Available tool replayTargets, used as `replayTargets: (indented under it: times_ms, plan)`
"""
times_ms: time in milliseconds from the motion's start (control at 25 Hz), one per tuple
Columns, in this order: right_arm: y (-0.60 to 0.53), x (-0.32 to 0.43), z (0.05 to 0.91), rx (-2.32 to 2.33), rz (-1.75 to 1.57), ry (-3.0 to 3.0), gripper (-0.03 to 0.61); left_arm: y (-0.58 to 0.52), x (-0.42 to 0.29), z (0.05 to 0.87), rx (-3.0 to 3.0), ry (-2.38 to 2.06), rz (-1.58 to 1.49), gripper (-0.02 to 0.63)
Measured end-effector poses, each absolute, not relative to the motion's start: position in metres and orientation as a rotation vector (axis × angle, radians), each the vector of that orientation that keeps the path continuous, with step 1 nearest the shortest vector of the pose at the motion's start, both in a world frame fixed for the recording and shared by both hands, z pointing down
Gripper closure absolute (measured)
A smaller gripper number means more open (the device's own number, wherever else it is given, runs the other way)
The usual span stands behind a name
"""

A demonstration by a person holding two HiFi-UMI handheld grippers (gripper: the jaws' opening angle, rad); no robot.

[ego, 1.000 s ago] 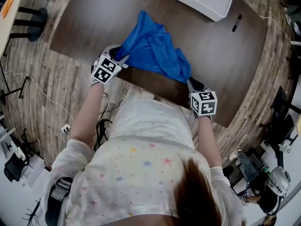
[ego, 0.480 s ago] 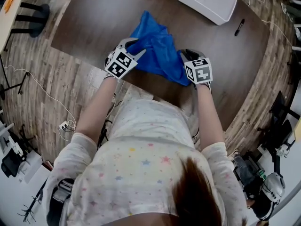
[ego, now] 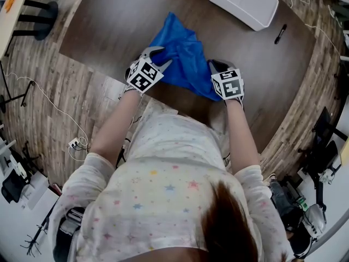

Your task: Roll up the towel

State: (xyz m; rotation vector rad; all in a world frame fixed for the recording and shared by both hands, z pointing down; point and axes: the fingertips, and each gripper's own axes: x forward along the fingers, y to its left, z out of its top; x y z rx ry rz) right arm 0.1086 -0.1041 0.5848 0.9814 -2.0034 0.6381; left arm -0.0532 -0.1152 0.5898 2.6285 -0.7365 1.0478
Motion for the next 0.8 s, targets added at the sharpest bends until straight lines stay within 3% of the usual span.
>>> replayTargets:
  times_ms: [160, 560, 800]
  plan:
    - [-0.107, 0.147, 0.573, 1.15, 0.691, -1.981, 0.557, -0.115, -0.055, 0.589, 2.64, -0.738, 1.046, 0.44]
    - [-0.057, 0.348, 0.556, 1.747, 0.838, -1.65, 0.557, -0.116, -0.055, 0.591, 2.651, -0.739, 1.049, 0.44]
    - [-0.013, 0.395, 0.551, 1.865, 0.897, -1.529, 0.555, -0.113, -0.053, 0.588, 2.64, -0.739, 1.065, 0.44]
